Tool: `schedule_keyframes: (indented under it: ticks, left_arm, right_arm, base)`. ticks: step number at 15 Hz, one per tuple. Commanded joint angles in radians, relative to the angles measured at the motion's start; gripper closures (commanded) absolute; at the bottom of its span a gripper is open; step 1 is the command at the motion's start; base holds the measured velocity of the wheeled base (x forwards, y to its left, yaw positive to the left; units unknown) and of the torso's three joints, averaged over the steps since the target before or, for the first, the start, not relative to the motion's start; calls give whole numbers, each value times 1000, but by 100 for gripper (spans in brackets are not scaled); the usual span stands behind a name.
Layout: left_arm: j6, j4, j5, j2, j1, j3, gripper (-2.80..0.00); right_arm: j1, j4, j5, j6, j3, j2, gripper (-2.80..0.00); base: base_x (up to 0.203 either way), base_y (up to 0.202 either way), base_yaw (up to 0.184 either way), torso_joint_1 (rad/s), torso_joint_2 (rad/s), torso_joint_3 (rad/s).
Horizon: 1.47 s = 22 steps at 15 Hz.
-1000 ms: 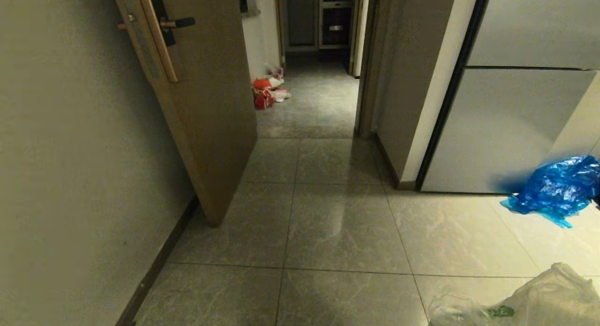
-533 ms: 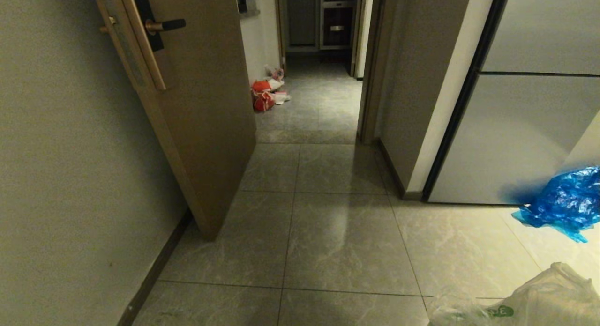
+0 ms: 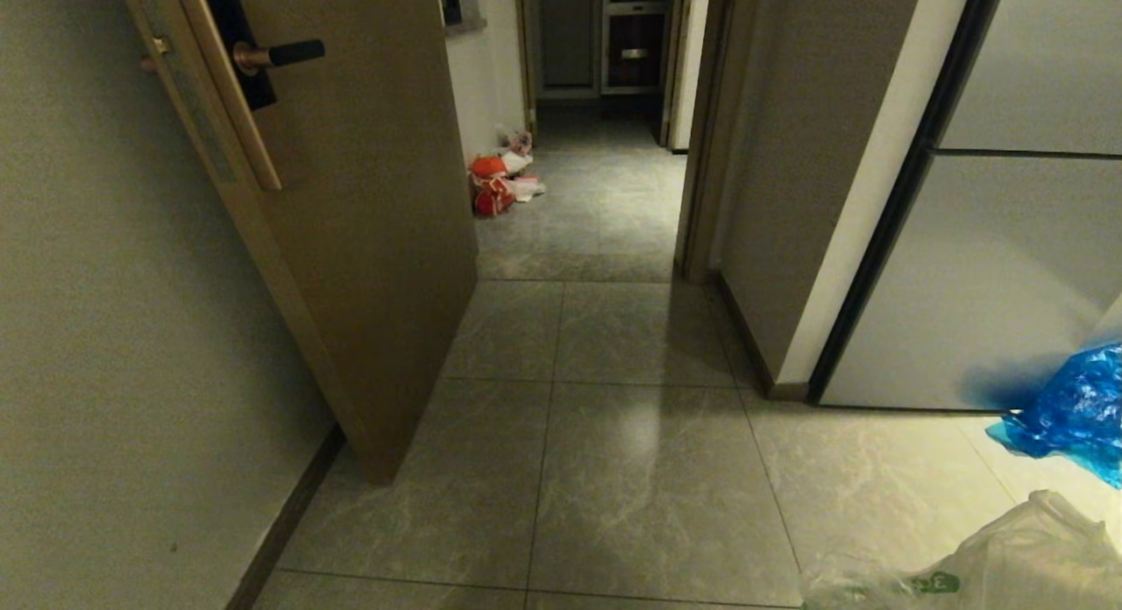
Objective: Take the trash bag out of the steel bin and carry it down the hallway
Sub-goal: Put the trash bag at the door
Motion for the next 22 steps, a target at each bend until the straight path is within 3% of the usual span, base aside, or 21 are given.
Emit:
schedule_keyframes:
  ticks: [1,22]
  left_arm:
    - [0,0,0,2,0,1,0]
    - [0,0,0,2,0,2,0]
  right_arm:
    - [1,-1,0,-1,14,2,0]
    - [1,-1,0,0,14,2,0]
  base:
    - [194,0,3,0,5,2]
    - [193,0,1,2,3,3]
